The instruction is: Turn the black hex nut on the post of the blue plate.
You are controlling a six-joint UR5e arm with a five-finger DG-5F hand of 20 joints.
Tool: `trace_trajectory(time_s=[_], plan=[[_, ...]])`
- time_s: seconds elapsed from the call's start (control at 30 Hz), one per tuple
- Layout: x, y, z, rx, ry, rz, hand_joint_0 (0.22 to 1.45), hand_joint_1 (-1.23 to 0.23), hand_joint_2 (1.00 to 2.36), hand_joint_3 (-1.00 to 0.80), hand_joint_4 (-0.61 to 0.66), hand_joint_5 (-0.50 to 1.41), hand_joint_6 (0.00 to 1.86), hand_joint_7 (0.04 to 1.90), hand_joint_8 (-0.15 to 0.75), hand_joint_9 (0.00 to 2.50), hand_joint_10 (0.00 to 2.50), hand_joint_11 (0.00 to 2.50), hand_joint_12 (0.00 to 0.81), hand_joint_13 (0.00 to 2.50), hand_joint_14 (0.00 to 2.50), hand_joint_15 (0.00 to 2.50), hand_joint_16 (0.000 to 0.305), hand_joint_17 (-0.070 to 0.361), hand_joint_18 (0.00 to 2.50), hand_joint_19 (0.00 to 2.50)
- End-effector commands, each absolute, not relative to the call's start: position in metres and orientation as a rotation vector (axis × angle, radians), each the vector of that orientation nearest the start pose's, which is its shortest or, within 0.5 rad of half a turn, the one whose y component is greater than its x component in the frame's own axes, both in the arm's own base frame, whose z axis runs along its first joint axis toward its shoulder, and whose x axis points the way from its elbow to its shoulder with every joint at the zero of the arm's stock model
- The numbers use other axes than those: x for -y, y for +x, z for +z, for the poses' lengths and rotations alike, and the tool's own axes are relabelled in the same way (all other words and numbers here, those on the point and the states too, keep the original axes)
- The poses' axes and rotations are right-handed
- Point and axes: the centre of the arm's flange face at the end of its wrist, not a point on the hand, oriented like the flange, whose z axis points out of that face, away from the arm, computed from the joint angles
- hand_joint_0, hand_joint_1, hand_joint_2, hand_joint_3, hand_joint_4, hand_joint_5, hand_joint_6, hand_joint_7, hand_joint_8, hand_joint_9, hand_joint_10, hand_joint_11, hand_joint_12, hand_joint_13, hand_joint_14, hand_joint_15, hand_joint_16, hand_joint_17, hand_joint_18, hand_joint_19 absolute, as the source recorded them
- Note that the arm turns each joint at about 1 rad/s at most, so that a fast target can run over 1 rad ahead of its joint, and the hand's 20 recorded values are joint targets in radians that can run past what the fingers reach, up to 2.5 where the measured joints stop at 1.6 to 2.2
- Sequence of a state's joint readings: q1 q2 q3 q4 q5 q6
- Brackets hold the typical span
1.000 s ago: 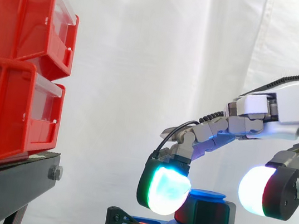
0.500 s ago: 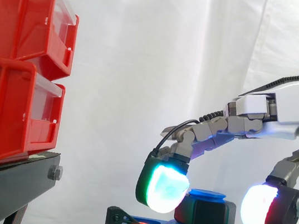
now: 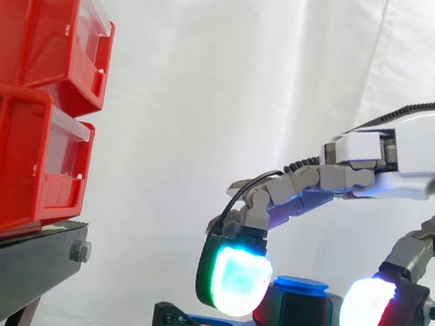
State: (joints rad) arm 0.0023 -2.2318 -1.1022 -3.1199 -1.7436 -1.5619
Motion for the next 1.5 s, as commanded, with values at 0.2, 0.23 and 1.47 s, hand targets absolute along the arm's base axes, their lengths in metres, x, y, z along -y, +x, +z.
trace_trajectory(time_s=[0.2,0.23,1.47], plan=[[0.107,0.73,0.309,-1.724,-0.109,0.133,0.48,-0.72,1.0,-0.5,0.25,-0.18,0.5,1.07,0.28,0.35,0.0,0.01,0.381,0.13,0.0,0.0,0.049,0.11,0.01,0.13],[0.106,0.73,0.309,-1.724,-0.111,0.132,0.48,-0.72,1.0,-0.5,0.25,-0.18,0.5,1.07,0.28,0.35,0.0,0.01,0.381,0.13,0.0,0.0,0.049,0.11,0.01,0.13],[0.098,0.738,0.287,-1.753,-0.099,0.144,0.5,-0.7,1.0,-0.46,0.25,-0.19,0.5,1.1,0.272,0.32,0.0,0.01,0.377,0.14,0.0,0.0,0.049,0.11,0.04,0.13]])
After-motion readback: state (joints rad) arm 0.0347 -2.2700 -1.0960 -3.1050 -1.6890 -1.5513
